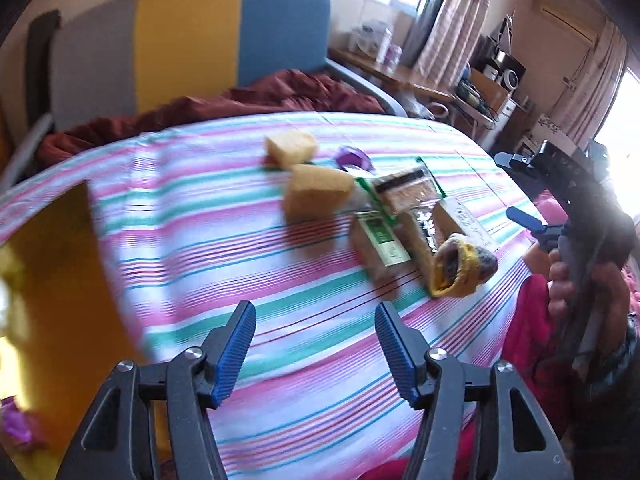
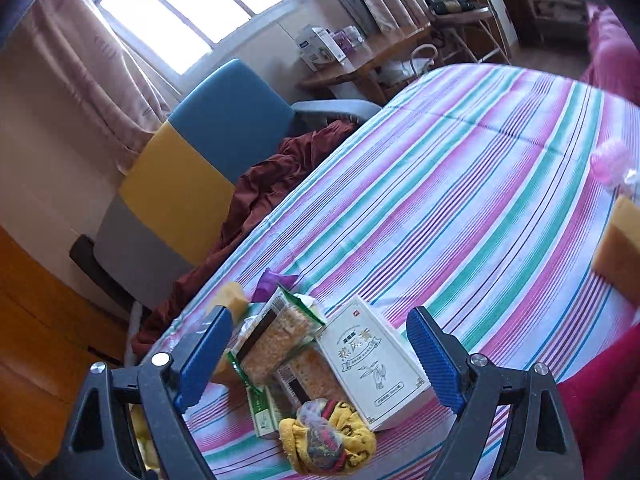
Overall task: Organize objects
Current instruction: 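Move both grippers back toward the items on the table, then grasp the green-and-white box with the left gripper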
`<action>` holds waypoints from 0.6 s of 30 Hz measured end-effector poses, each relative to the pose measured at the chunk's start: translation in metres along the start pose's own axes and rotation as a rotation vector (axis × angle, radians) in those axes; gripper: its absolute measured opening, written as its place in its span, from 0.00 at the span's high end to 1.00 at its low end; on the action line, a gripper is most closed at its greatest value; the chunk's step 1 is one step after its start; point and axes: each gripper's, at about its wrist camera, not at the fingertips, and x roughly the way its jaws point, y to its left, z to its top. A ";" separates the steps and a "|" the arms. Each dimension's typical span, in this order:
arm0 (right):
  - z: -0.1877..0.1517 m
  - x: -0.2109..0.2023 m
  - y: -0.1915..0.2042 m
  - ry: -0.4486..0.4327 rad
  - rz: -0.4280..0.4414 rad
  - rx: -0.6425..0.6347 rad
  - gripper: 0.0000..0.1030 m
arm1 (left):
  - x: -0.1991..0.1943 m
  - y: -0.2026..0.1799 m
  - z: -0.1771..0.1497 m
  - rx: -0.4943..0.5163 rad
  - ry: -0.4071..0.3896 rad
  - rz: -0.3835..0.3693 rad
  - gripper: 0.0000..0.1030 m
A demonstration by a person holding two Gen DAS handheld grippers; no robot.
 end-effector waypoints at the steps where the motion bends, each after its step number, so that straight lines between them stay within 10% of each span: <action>1: 0.000 0.000 0.001 0.002 0.005 -0.005 0.13 | 0.009 -0.004 0.004 0.000 0.012 -0.011 0.40; 18: -0.004 0.009 -0.004 0.052 0.095 0.009 0.12 | 0.120 -0.063 0.047 0.083 0.151 -0.007 0.40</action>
